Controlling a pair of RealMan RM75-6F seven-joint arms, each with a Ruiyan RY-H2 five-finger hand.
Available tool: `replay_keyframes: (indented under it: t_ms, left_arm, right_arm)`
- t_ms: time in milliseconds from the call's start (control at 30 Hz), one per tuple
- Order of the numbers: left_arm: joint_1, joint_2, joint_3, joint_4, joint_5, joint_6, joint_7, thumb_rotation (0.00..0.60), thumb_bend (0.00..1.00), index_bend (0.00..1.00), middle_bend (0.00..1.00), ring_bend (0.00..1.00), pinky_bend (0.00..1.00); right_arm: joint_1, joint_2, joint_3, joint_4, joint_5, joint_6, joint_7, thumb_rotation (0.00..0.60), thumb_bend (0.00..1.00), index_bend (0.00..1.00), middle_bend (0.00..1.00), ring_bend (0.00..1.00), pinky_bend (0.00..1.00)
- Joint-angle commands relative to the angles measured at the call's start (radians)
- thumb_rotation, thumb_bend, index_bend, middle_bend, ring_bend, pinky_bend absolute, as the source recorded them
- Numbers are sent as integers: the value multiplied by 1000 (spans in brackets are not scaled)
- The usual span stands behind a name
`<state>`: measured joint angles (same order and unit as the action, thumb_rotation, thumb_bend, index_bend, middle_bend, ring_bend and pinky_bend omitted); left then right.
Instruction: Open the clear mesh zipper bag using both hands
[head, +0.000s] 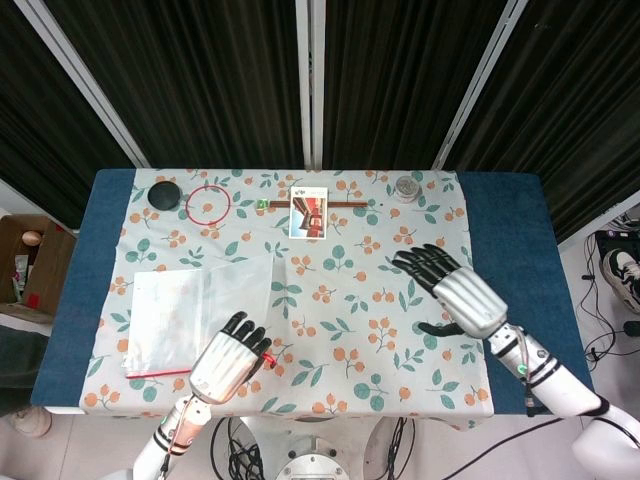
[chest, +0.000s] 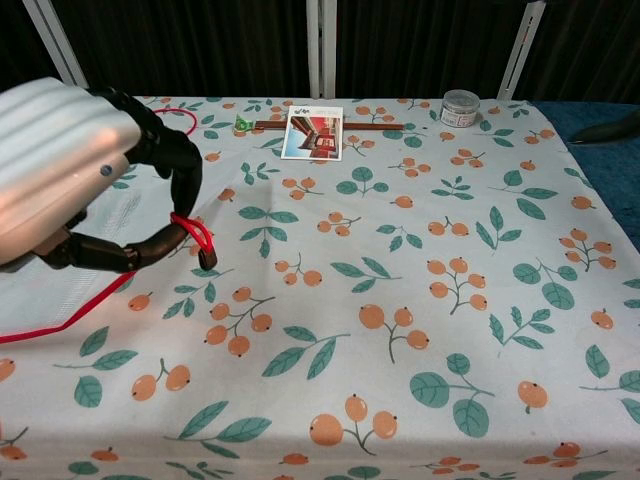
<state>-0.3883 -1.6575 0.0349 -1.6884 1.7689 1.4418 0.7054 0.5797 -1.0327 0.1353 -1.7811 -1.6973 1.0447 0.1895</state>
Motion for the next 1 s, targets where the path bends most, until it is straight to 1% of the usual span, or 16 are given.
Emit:
replay_keyframes:
  t_ms: [33, 100, 233, 400, 533, 700, 833, 1000]
  left_arm:
    - [26, -13, -16, 1, 25, 45, 9, 600, 395, 695, 544, 464, 382]
    - [39, -20, -22, 6, 38, 69, 20, 600, 393, 704, 569, 494, 432]
    - [58, -30, -33, 8, 65, 100, 58, 600, 389, 713, 608, 541, 493]
    - [73, -34, -38, -13, 92, 114, 76, 600, 388, 720, 621, 559, 511]
    - [78, -30, -47, -33, 99, 110, 86, 600, 388, 720, 623, 560, 511]
    - [85, -24, -57, -50, 99, 98, 93, 600, 388, 720, 623, 559, 511]
    - [90, -20, -61, -56, 100, 92, 89, 600, 389, 720, 623, 560, 511]
    - [96, -17, -68, -59, 97, 86, 84, 600, 388, 720, 623, 559, 511]
  right_arm:
    - [108, -51, 47, -46, 17, -109, -47, 600, 84, 58, 43, 0, 0]
    - [164, -84, 68, -55, 39, -166, -52, 600, 84, 81, 46, 0, 0]
    - [263, -151, 101, -46, 94, -271, -63, 600, 84, 125, 49, 0, 0]
    - [365, -248, 141, -2, 180, -355, -103, 600, 84, 185, 57, 0, 0]
    - [424, -322, 159, 49, 228, -384, -114, 600, 110, 244, 73, 0, 0]
    - [479, -399, 173, 118, 274, -403, -92, 600, 143, 271, 84, 0, 0]
    - [515, -448, 179, 175, 289, -417, -28, 600, 173, 302, 98, 0, 0]
    - [538, -487, 174, 223, 269, -418, 72, 600, 187, 350, 122, 0, 0]
